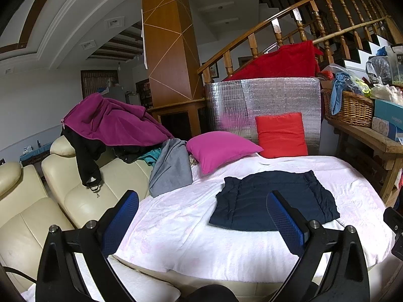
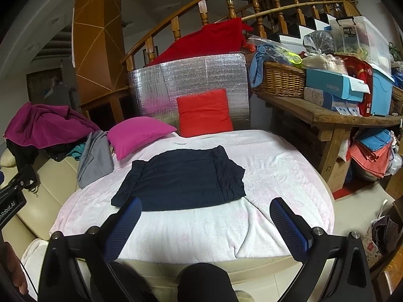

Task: Fold large clothes

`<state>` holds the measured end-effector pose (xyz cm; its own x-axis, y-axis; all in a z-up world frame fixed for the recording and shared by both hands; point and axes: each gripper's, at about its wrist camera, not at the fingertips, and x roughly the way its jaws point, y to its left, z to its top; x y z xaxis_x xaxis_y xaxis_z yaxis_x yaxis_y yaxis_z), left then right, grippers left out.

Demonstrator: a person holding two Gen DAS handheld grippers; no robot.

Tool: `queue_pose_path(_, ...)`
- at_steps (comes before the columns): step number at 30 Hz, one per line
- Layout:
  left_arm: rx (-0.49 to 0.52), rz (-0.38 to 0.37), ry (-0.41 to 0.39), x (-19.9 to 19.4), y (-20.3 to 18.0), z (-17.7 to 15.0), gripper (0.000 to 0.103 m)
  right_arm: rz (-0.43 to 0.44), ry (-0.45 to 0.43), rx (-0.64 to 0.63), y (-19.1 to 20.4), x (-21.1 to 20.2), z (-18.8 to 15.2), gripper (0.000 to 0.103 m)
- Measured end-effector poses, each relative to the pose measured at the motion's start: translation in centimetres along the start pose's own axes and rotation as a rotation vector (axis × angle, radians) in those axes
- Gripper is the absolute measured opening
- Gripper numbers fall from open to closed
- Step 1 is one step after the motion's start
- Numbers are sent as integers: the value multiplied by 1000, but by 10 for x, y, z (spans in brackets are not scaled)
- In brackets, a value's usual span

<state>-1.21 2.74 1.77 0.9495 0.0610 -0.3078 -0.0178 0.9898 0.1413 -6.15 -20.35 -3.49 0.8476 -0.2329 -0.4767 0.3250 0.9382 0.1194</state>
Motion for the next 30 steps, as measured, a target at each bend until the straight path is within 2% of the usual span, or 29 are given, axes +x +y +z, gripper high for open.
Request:
queue_pose_path(8,3,-4,19,9,2,-5,101,2,16,-1,1,7,-1,103)
queue_pose_path(13,8,-6,53,33,0,-14,101,7,37,-4,3,20,-5,103)
queue_pose_path(17,3,-24,169,82,-4,-27,101,31,73,-3,-4,50,-4,103)
queue_pose_path(21,-30,22,261,127,-6,-40,101,50,144,82,-24,88,-3,103)
queue_pose_path(25,-26,25,293,152,-13,-44,101,62,176,148,-36,116,-3,103)
queue_pose_path(30,8,13,279,165,-26,-43,101,30,203,114,-26,148,6,103)
